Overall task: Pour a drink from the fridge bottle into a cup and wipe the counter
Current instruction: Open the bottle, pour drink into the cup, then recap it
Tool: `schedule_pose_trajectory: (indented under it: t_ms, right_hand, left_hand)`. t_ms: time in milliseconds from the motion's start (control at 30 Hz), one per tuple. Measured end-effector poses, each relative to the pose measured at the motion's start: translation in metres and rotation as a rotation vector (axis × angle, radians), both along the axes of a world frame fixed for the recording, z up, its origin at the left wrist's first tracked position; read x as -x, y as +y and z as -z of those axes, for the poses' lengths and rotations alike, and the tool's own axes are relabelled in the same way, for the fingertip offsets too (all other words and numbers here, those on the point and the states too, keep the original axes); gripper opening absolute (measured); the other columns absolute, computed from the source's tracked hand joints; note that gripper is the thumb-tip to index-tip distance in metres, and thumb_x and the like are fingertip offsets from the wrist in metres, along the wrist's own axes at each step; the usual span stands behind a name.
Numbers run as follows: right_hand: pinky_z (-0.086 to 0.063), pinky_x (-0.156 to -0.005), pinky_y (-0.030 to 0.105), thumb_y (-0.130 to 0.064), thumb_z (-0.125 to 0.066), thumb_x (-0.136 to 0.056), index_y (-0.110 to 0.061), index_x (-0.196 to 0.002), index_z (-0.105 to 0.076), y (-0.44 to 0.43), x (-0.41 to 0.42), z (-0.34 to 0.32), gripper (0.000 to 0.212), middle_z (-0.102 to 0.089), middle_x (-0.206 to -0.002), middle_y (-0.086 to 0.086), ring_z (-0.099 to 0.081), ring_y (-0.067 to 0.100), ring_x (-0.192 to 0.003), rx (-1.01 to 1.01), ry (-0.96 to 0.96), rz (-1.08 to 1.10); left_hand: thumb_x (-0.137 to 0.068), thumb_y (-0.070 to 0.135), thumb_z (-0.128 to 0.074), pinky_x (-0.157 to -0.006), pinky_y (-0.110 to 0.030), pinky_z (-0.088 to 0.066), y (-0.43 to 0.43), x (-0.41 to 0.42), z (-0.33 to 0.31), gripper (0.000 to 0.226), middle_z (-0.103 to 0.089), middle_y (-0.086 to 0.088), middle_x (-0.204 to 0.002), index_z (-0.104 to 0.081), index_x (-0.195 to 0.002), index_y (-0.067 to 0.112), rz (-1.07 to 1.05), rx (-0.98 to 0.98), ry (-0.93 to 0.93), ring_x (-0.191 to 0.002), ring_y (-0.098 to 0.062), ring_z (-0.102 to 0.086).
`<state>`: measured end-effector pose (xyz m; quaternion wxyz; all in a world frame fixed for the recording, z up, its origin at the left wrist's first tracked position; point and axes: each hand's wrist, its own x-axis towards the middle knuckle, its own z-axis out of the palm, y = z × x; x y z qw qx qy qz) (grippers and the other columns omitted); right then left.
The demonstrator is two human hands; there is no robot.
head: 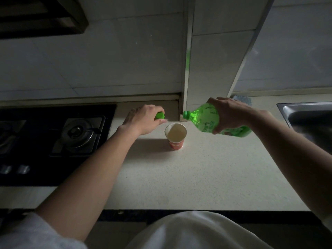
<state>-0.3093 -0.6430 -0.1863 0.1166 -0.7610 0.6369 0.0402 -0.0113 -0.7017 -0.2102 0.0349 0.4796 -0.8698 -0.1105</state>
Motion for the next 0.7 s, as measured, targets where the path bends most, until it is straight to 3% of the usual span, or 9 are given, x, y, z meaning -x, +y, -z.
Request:
schedule_pose_trajectory:
  t_ms: [233, 700]
  right_hand:
    - [-0.048, -0.083, 0.037, -0.041, -0.089, -0.062, -0.023, -0.145, -0.035, 0.0015, -0.0035, -0.0031, 0.101, -0.06, -0.123, 0.007, -0.059, 0.025, -0.104, -0.011, 0.004, -0.014]
    - [-0.045, -0.077, 0.033, -0.038, -0.091, -0.059, -0.021, -0.143, -0.037, -0.0016, 0.0027, 0.001, 0.102, -0.06, -0.123, 0.008, -0.058, 0.025, -0.103, 0.004, -0.029, 0.004]
  left_hand:
    - [-0.088, 0.057, -0.058, -0.081, -0.042, -0.053, 0.0001, -0.0004, 0.0019, 0.029, -0.062, 0.006, -0.103, -0.058, -0.103, 0.032, -0.023, -0.018, 0.006, -0.088, -0.022, -0.059]
    - [-0.089, 0.056, -0.057, -0.078, -0.04, -0.054, 0.0007, -0.002, -0.0004, 0.031, -0.062, 0.004, -0.101, -0.059, -0.104, 0.029, -0.009, -0.001, -0.006, -0.086, -0.021, -0.058]
